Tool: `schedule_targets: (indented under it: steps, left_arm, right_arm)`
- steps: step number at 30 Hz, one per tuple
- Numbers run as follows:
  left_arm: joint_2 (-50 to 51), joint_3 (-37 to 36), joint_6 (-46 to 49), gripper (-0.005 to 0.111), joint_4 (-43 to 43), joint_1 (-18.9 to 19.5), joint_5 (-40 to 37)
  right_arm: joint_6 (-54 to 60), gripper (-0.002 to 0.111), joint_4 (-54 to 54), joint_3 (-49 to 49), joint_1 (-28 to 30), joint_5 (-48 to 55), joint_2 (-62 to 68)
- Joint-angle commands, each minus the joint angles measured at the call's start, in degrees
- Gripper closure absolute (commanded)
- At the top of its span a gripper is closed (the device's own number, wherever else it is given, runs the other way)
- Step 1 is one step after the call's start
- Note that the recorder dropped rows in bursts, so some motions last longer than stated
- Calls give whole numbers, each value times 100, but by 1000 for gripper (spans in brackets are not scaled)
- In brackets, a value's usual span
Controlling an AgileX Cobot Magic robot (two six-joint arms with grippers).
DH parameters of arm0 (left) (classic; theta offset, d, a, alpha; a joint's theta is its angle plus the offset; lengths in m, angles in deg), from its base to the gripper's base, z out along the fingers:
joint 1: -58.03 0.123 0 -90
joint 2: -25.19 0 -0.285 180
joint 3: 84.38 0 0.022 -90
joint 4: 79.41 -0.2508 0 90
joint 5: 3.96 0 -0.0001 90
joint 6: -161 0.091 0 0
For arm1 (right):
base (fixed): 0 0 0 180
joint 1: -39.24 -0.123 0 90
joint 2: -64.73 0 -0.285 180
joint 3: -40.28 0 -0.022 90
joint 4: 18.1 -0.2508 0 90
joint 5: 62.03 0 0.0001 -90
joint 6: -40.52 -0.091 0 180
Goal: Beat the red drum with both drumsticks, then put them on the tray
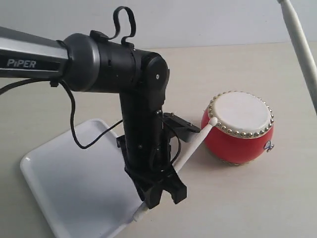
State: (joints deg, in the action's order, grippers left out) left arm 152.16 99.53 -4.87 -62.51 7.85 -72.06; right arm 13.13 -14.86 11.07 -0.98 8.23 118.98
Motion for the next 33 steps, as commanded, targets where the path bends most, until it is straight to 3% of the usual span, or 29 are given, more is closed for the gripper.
schedule_targets:
  steps: [1, 10, 17, 24, 33]
  left_arm:
    - [-302, 234, 49, 107, 29, 27, -187]
    - [-1881, 234, 28, 107, 29, 188, -187]
    - [-2208, 234, 28, 107, 40, 188, -187]
    - [-1673, 223, 38, 107, 158, 139, 49]
    - [83, 686, 79, 107, 240, -352, -187]
  right_arm:
    - [27, 108, 48, 39, 19, -30, 159]
    - [177, 108, 173, -672, 19, -30, 1518]
    - [249, 108, 334, -1070, 19, -30, 2543]
    - [177, 108, 161, -313, 19, -30, 1558]
    - [128, 108, 159, 722, 19, -30, -258]
